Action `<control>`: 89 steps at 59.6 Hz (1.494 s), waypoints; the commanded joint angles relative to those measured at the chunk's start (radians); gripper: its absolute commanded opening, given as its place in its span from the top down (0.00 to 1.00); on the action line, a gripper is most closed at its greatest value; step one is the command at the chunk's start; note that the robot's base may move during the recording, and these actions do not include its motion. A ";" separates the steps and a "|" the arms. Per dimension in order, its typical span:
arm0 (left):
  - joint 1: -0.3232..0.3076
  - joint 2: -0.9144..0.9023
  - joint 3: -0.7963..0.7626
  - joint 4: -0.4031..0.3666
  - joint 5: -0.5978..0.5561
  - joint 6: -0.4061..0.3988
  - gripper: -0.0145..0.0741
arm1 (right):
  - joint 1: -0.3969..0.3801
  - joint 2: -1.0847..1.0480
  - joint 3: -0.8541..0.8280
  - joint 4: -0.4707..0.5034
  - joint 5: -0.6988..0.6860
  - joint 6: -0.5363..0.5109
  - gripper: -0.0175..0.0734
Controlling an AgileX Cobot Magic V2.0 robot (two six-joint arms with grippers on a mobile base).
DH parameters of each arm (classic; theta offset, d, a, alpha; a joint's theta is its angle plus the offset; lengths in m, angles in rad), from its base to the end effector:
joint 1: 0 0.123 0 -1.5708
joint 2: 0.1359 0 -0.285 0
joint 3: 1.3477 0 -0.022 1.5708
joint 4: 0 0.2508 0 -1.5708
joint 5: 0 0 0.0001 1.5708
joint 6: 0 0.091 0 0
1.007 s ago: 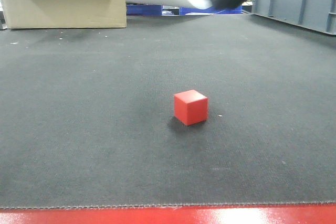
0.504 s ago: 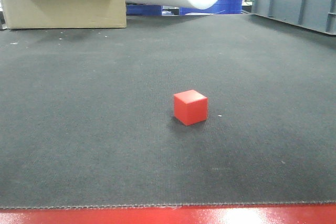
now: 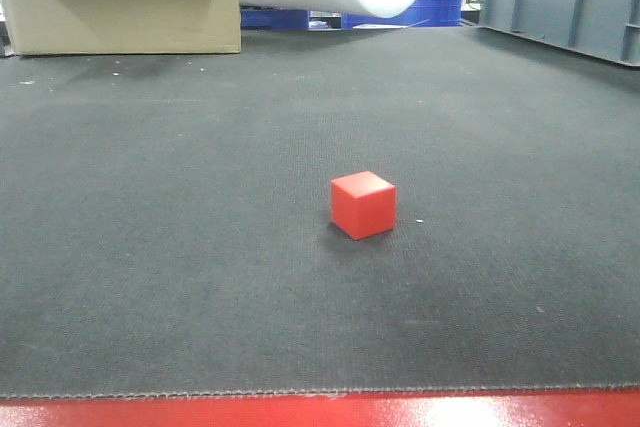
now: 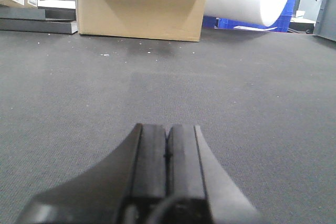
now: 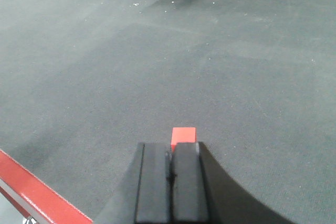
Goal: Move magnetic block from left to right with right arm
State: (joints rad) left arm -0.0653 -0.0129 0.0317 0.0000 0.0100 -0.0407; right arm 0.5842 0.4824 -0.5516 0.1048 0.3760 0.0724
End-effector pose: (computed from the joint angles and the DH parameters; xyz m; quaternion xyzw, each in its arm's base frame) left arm 0.0566 -0.0037 0.2023 0.0084 0.6861 -0.0385 0.7264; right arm 0.0822 0.0585 0.3293 -0.1721 0.7605 0.2444 0.5765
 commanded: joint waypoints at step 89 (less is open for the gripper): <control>-0.004 -0.011 0.009 0.000 -0.094 -0.007 0.97 | -0.611 -0.511 0.577 -0.011 -0.395 -0.026 0.75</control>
State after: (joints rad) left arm -0.0653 -0.0129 0.0317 0.0000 0.0100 -0.0407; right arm -0.0225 -0.0089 0.0297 0.1011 0.0737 0.0546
